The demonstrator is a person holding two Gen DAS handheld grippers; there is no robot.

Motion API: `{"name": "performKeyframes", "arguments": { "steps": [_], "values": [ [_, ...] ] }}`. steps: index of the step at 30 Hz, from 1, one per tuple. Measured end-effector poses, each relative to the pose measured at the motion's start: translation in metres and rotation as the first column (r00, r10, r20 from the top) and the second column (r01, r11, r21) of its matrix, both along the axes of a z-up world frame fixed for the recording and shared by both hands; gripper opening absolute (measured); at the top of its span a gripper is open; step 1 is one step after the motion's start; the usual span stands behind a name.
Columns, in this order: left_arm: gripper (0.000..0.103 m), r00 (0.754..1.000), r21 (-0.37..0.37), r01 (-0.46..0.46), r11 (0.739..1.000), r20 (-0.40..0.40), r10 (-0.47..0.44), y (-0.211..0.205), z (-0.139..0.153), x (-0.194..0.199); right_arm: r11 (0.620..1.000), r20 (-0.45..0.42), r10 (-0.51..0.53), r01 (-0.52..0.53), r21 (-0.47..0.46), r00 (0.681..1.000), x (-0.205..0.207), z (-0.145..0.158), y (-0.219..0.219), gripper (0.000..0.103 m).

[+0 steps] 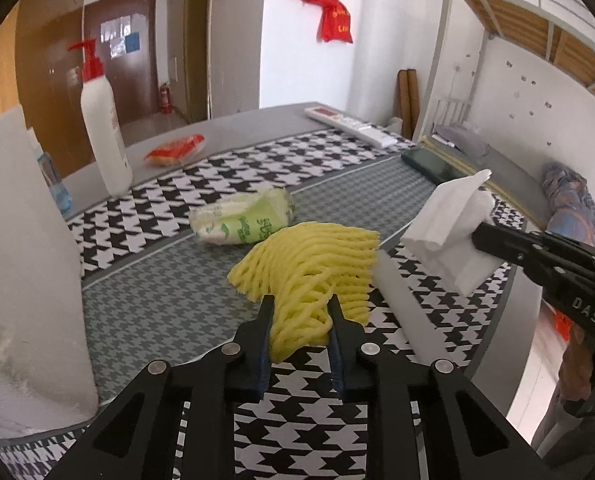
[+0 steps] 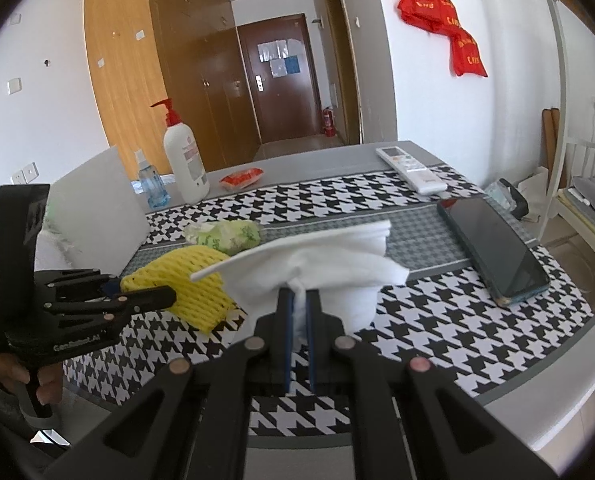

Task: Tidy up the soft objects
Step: 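Carry the yellow net and white towel with both tools to the white foam box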

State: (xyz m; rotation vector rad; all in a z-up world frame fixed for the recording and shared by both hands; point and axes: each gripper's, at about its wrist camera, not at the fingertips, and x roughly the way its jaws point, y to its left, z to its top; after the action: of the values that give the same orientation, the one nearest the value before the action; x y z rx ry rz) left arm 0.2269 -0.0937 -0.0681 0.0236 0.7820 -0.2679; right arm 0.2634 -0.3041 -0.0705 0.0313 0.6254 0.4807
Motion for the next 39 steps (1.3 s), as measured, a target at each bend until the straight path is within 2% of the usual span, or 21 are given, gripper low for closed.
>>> {"name": "performKeyframes", "arguments": {
  "steps": [20,39],
  "values": [
    [0.025,0.988,0.0,-0.038,0.999,0.148,0.037,0.014,0.04,-0.035,1.0,0.064,0.015,-0.015,0.004,0.998,-0.019,0.024,0.014,0.009],
    [0.025,0.953,-0.016,-0.115,0.993,0.279,0.115,0.041,0.076,-0.054,0.999,0.132,0.041,-0.043,0.016,0.99,-0.032,0.048,0.033,0.009]
  ]
}}
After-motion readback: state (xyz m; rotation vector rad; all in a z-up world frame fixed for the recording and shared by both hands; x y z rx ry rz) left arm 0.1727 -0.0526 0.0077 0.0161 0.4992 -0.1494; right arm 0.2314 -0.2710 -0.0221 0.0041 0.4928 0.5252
